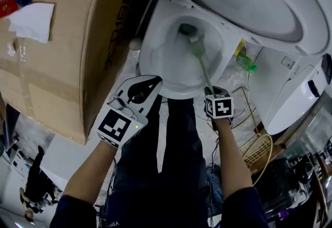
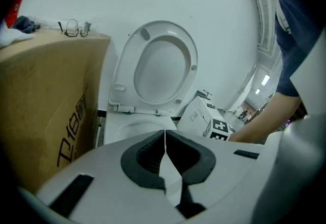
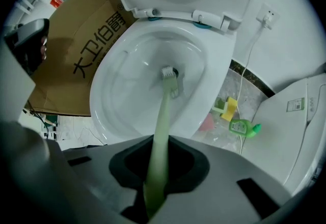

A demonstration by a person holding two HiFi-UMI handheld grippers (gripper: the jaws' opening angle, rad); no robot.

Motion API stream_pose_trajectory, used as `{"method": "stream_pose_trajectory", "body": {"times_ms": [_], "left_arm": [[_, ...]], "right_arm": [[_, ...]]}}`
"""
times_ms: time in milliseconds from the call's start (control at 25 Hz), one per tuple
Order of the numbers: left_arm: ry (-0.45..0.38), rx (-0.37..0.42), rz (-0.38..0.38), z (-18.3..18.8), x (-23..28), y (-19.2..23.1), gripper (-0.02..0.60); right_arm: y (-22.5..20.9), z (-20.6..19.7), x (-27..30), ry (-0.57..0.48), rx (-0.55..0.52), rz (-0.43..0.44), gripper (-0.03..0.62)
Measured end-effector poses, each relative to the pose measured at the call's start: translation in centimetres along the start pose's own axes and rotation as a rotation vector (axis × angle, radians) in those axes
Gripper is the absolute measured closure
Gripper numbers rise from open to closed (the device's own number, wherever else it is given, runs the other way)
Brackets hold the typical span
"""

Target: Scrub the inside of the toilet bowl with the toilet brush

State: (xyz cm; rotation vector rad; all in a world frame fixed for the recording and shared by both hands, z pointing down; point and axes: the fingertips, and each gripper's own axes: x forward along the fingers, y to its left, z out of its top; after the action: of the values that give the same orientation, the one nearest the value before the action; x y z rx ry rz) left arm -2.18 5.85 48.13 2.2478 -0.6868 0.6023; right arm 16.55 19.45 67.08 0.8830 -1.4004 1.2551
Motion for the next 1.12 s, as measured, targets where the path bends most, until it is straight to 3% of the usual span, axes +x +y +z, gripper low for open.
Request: {"method": "stream_pose_trajectory", "body": {"times_ms": [280,520,880,1120], "left_arm": [[0.006,-0.016,0.009,-0.6,-0.3,0.3,0.549],[0.008,-0.03,0.021,-1.1,-0.9,1.0,0.549],[-0.001,-0.04,0.025,-0.7,-0.6,1.2,0.549],[0.007,-0.034,0.019,-0.6,0.0,1.0,0.549]], "right_arm": [[4.5,-2.1,2.3,0.062,-0.046,0.069,0.545],[6.6,0.0,2.8,0.041,-0.05,0.094,0.546],[4.7,6.2,1.8,-0.037,-0.105,0.055,0.545],[1.8,7.4,1.2,-0.054,-0.1,0.022,0.545]]}}
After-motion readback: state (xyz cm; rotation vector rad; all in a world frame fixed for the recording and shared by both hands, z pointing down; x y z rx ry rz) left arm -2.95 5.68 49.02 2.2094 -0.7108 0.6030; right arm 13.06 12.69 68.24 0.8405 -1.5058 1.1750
